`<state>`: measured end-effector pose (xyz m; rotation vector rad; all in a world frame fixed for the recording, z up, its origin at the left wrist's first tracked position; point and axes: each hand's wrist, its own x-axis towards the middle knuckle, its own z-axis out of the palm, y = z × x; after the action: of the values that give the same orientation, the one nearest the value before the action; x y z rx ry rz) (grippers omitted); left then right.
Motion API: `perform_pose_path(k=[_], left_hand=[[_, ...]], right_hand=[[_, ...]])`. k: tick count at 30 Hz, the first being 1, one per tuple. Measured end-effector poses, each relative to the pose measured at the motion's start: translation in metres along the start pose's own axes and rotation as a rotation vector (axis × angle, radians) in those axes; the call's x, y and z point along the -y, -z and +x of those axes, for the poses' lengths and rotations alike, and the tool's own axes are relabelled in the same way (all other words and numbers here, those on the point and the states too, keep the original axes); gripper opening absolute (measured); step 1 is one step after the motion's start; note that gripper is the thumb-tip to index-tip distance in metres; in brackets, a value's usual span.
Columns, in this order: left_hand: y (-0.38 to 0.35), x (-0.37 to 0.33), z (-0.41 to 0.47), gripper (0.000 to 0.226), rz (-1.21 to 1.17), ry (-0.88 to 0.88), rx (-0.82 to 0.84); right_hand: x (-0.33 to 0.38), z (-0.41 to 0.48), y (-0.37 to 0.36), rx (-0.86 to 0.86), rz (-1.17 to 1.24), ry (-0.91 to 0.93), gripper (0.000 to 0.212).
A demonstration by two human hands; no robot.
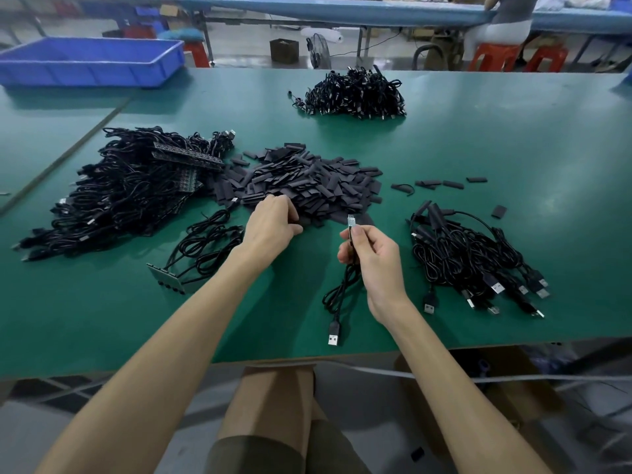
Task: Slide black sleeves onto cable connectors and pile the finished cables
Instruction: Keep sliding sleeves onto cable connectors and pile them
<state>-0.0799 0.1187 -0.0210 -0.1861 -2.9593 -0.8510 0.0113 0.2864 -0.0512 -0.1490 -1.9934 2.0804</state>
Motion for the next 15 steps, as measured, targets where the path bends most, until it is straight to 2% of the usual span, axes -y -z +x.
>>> perform_pose_path(k=[5, 10, 15], left_hand=[[-0.005, 0.002, -0.017, 0.016, -0.180, -0.061, -0.040], [-0.006, 0.001, -0.038, 0.024, -0.436, -0.177, 0.013], [-0.013, 0.002, -0.051, 0.023, -0.664, -0.187, 0.007]], right_hand=[[-0.002, 0.000, 0.001, 0.002, -0.006, 0.012, 0.026], [-0.003, 0.000, 0.001, 0.042, -0.058, 0.037, 0.026], [-0.002, -0.001, -0.001, 0.076, -0.089, 0.051, 0.024]])
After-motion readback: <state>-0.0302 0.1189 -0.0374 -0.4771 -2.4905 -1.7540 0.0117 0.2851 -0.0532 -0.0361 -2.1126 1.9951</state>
